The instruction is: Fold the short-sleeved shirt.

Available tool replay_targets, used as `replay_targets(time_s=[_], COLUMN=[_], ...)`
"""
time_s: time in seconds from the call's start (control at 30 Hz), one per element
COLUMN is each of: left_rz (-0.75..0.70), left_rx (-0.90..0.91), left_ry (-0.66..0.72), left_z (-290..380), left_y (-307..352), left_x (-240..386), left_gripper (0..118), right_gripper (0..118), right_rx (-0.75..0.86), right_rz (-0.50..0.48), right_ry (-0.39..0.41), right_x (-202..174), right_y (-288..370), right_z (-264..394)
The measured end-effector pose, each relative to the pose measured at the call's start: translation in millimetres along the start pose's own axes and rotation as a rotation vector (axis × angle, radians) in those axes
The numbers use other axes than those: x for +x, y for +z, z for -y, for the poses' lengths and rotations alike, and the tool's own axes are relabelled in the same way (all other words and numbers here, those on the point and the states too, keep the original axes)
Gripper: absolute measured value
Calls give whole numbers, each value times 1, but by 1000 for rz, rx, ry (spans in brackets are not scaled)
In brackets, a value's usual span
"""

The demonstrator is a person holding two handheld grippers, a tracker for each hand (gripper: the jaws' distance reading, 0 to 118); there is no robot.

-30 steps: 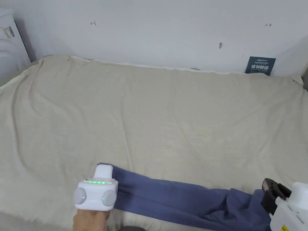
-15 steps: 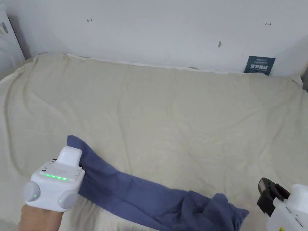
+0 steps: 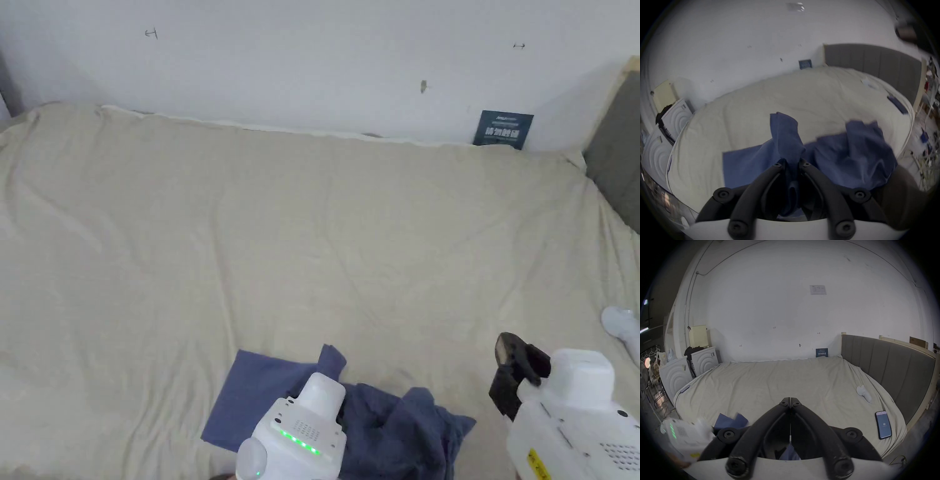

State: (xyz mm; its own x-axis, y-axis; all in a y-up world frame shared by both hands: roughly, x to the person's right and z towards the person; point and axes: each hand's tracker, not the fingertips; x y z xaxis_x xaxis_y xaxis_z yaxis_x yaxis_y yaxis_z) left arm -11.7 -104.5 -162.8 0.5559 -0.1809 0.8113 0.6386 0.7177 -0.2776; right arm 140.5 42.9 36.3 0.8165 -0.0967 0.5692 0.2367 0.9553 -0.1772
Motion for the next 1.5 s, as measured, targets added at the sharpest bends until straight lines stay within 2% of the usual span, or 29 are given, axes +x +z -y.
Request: replay_targets(time_s=[0.07, 0.1, 0.13, 0.17, 0.2, 0.23, 0.27, 0.37, 0.43, 0.47, 0.5, 0.53, 0.57, 0.6, 0.63, 0.7, 0.73, 0.77, 0.97, 1.0, 1.1, 1.13, 1.27, 1.37, 1.5], left_rz=[2, 30, 56, 82, 95, 109, 123, 14, -85, -94, -97, -110, -145, -195, -247, -110, -140, -173, -32, 25, 133, 148, 300, 292, 240], left_rx=[-44, -48, -54, -64, -32, 57, 137, 198, 184, 156, 119, 110, 104, 100, 113, 89, 98, 60, 115, 114, 108, 114, 122, 172, 230], left_ry=[-55, -45, -22, 13, 60, 114, 168, 307, 294, 259, 229, 200, 179, 163, 171, 218, 204, 155, 33, 20, -134, -137, -48, 64, 200], left_z=[14, 20, 24, 25, 23, 25, 24, 16, 17, 15, 16, 16, 17, 22, 26, 27, 24, 23, 33, 34, 41, 41, 33, 19, 5], left_y=[-8, -10, -7, 0, 12, 32, 45, 53, 42, 40, 34, 30, 25, 15, 6, -6, -5, -9, -5, -4, 0, 1, 16, 35, 54], left_x=[11, 11, 8, 4, -2, -12, -19, -46, -56, -56, -60, -62, -63, -61, -57, -60, -53, -43, 28, 39, 77, 83, 81, 44, -47], left_gripper=[12, 17, 34, 67, 112, 118, 116, 118, 118, 118, 99, 63, 20, 2, 2, 1, 1, 1, 1, 1, 1, 1, 1, 1, 1], right_gripper=[0, 0, 0, 0, 0, 0, 0, 0, 0, 0, 0, 0, 0, 0, 0, 0, 0, 0, 0, 0, 0, 0, 0, 0, 0], right_rx=[5, 7, 5, 6, 10, 12, 11, 19, 26, 27, 27, 30, 32, 29, 25, 24, 20, 19, 13, 10, 1, -8, -12, -17, -37], right_rz=[-3, -5, -9, -10, -8, -9, -7, 14, -26, -28, -37, -50, -54, -57, -61, -55, -57, -57, -28, -25, -20, -3, 12, 18, -9], right_ry=[4, 1, -4, -6, -4, -4, -2, 61, 60, 61, 62, 66, 71, 74, 75, 65, 58, 54, 46, 46, 60, 72, 53, 38, 0], right_x=[2, 3, 5, 5, 5, 5, 5, -6, -10, -12, -14, -14, -15, -15, -15, -13, -11, -9, 1, 2, 7, 8, 14, 14, 15], right_y=[4, 5, 6, 7, 9, 12, 13, 22, 23, 23, 24, 24, 24, 24, 24, 23, 24, 25, 27, 28, 28, 28, 28, 23, 12], right_z=[-1, -2, -2, -2, -2, -2, -3, -6, -9, -11, -12, -12, -12, -12, -11, -10, -10, -9, -10, -11, -9, -8, -5, -5, -5])
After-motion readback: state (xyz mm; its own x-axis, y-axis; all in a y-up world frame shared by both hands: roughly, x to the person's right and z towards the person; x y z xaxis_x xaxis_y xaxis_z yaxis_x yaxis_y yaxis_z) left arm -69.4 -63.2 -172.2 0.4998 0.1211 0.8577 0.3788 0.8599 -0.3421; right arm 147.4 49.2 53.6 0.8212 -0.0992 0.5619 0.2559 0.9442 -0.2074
